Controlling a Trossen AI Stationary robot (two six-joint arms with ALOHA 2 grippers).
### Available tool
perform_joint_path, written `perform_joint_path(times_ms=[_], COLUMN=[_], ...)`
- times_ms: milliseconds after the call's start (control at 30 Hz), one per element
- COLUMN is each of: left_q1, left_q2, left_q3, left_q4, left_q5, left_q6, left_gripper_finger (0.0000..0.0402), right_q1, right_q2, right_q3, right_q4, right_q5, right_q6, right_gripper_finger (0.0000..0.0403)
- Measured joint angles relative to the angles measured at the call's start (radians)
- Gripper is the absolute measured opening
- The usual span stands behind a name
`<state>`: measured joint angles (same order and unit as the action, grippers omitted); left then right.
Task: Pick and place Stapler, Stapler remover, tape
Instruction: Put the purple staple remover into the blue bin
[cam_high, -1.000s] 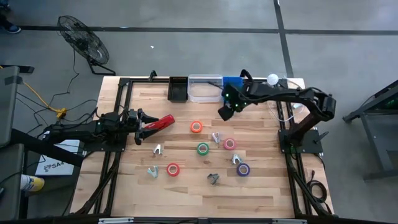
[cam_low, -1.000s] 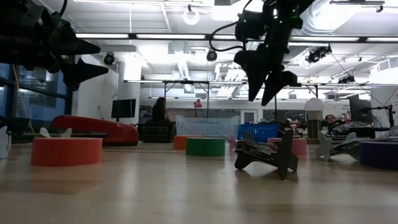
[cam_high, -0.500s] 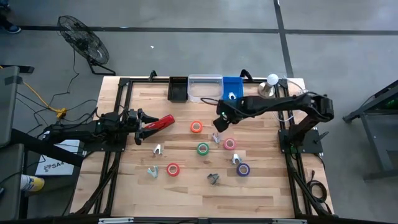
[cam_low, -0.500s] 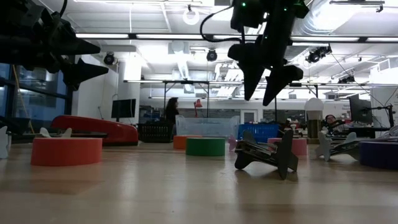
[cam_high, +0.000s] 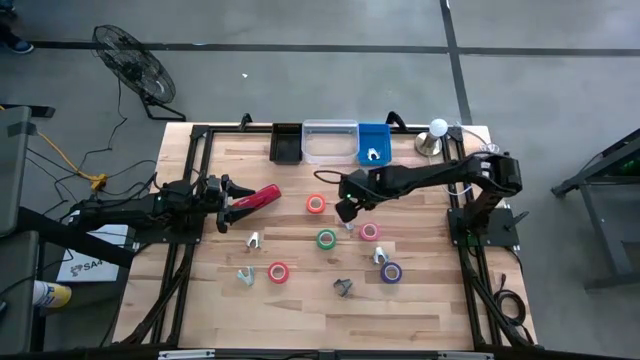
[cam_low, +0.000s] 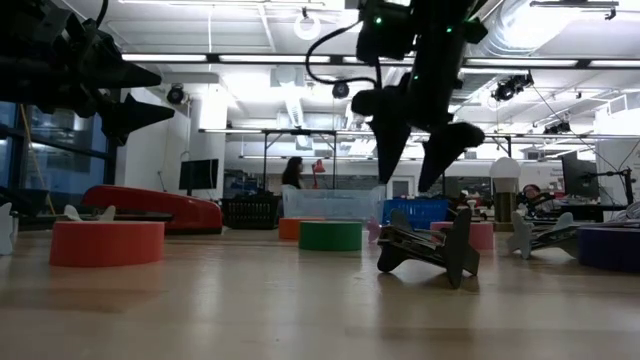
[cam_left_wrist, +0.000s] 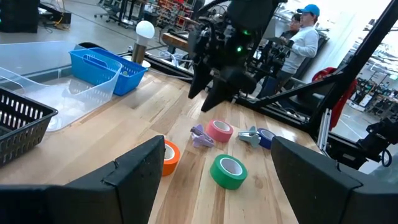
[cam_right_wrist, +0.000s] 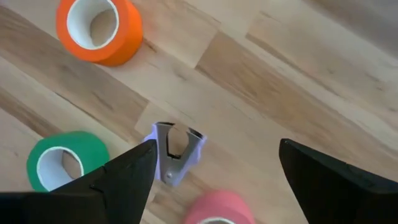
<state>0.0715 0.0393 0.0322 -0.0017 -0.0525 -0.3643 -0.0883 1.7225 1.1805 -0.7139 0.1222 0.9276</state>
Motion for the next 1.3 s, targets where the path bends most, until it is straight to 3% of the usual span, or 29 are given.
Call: perform_joint_path(times_ms=[367, 1300], left_q1=[0.0, 0.0], left_q2=[0.0, 0.0], left_q3=[0.0, 0.0], left_q4=[0.0, 0.0], left_q5=[0.0, 0.0], left_q6=[0.0, 0.0], left_gripper_finger=[0.0291, 0.0291], right_q1=[0.023, 0.058], right_q2=[0.068, 0.187], right_q3=[0.0, 0.0], right_q4=[0.059, 0.162], right_q5=[-0.049, -0.052], right_q6=[0.006, 0.042], right_gripper_finger=[0.0328, 0.0326])
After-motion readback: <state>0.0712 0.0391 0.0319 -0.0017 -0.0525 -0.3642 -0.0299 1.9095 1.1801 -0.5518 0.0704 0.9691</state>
